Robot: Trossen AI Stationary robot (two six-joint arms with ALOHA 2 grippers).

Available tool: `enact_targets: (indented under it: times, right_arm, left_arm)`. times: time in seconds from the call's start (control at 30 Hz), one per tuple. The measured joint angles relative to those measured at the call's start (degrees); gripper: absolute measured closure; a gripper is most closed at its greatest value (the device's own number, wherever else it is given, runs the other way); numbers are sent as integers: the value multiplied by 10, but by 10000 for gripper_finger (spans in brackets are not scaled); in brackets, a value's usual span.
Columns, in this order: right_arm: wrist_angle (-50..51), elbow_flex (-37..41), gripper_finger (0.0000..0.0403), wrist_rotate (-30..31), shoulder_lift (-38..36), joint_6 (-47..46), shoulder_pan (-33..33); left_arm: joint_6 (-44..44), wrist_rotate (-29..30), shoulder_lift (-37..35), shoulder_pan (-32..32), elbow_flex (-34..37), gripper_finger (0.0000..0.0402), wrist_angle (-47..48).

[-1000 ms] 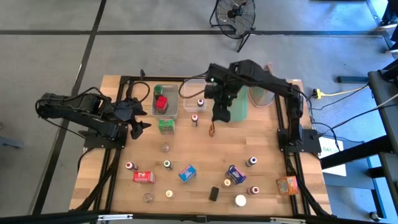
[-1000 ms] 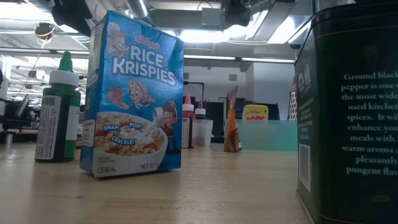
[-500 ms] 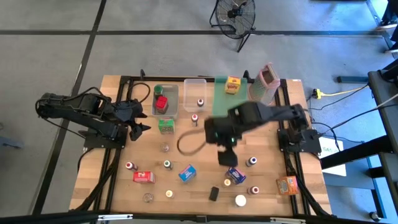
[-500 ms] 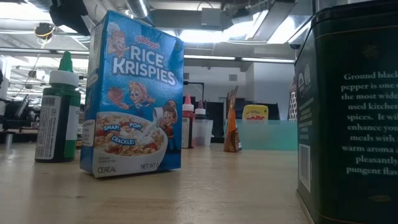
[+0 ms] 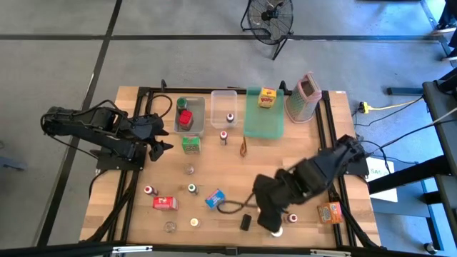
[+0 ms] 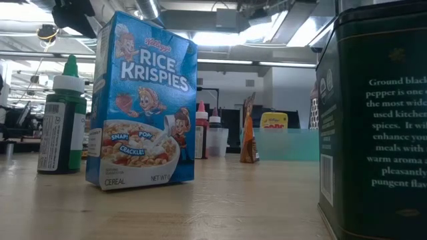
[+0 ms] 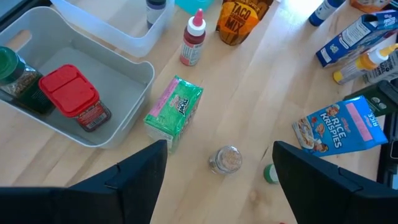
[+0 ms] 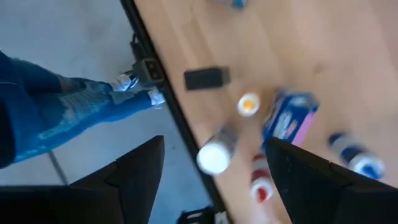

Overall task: Pick & Place Kitchen Items
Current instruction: Put the right red food coloring bottle into the transparent bin

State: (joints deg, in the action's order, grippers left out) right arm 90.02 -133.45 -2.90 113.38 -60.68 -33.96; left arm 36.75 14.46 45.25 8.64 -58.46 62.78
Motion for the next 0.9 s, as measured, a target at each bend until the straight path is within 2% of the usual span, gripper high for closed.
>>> enact_targets:
  times: [0.1,0.27,0.47,0.6,0.73,0.9]
  right_arm:
    - [0,0,121,-1,0,-90,-29]
    - [0,0,121,3,0,-316,-71]
    - [0,0,121,56,0,-474,-125]
    - [0,32,121,49,0,-576,-157]
    - [0,83,121,-2,1,-627,-178]
    - [0,139,121,-6,1,-645,-178]
  left_arm:
    - [-5,7,0,0,0,115,0]
    - [-14,10,0,0,0,114,0]
    - [-26,10,0,0,0,116,0]
    - [-26,10,0,0,0,114,0]
    - [-26,10,0,0,0,115,0]
    - [-30,11,0,0,0,115,0]
